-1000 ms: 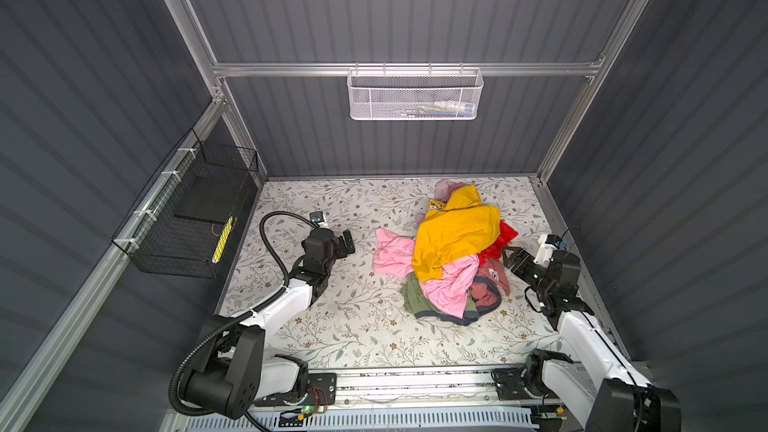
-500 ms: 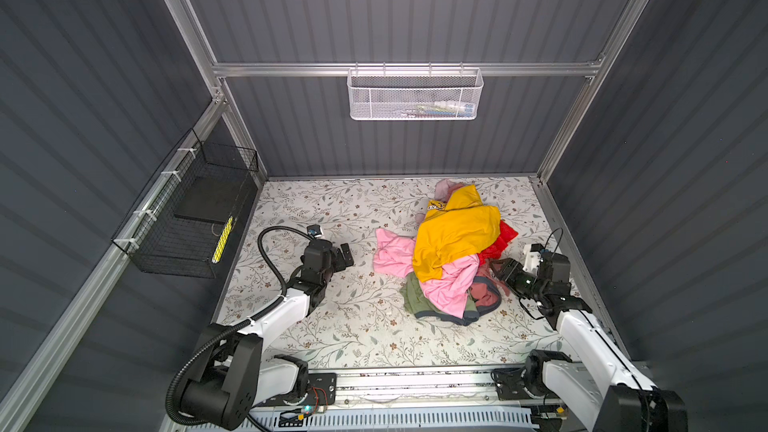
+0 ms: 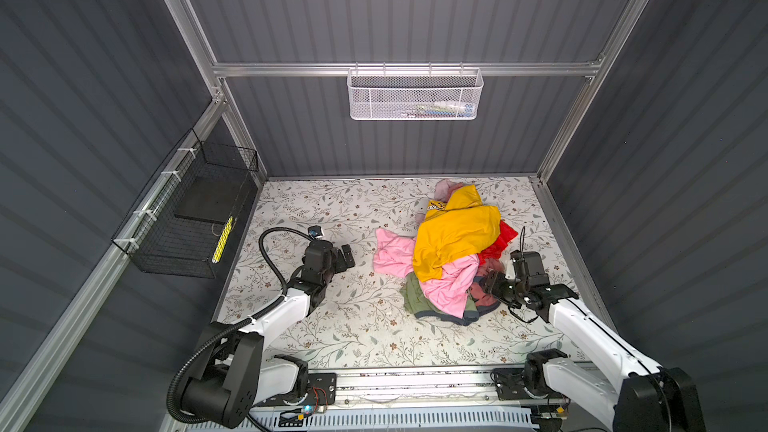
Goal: Pick out a specific cloth from the pile
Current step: 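Reach the right gripper into the pile and grasp the dusty-rose sweatshirt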
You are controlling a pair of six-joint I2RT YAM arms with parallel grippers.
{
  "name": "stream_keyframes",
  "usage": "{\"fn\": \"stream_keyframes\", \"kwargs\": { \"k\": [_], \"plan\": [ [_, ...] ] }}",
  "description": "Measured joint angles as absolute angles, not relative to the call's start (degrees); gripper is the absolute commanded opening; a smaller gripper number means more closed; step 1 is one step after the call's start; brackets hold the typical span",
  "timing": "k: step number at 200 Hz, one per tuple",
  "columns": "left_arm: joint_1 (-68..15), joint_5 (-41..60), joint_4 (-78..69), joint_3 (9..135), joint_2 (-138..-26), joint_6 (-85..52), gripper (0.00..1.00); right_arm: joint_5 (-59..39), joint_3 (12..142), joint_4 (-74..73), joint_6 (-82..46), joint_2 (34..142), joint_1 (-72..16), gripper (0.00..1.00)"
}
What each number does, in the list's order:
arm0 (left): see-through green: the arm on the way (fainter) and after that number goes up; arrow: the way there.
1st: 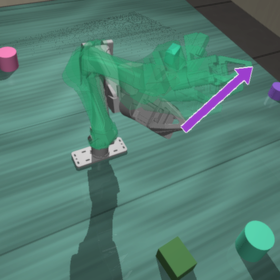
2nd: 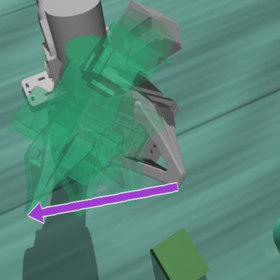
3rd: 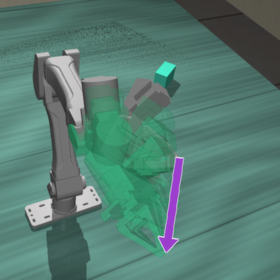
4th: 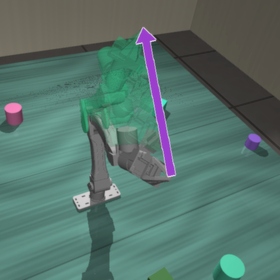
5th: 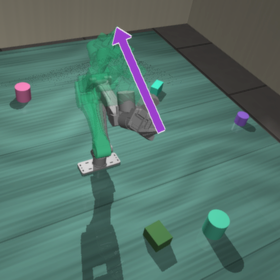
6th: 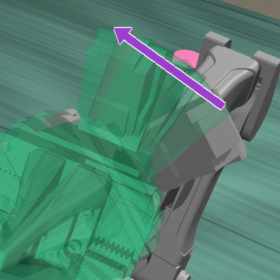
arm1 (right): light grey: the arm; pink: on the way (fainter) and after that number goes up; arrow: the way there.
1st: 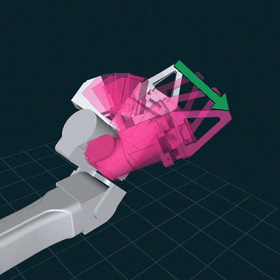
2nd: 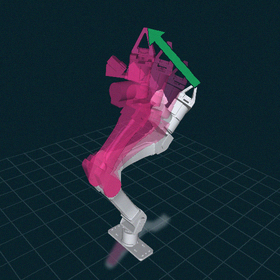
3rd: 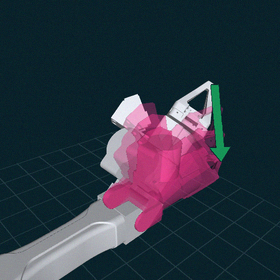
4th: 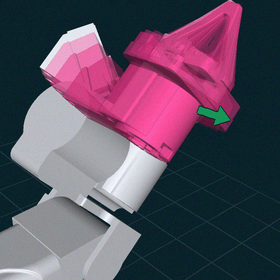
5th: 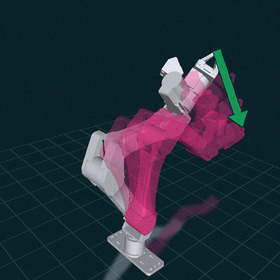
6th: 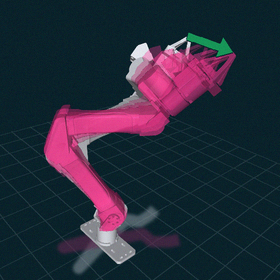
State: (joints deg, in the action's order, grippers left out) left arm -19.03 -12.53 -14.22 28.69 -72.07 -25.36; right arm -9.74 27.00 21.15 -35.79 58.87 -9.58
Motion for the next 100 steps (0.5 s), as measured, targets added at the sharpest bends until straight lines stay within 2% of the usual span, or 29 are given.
{"fn": "stream_keyframes", "kwargs": {
  "k": [53, 100],
  "plan": [
    [-19.03, -12.53, -14.22, 28.67, -72.07, -25.34, 1.0, -7.49, 27.03, 16.69, -35.73, 64.88, -9.87, 0.56],
    [-19.03, -12.56, -14.13, 28.67, -72.07, -25.34, 1.0, -8.8, 26.7, 10.31, -35.83, 69.63, -9.93, 0.18]
  ]
}}
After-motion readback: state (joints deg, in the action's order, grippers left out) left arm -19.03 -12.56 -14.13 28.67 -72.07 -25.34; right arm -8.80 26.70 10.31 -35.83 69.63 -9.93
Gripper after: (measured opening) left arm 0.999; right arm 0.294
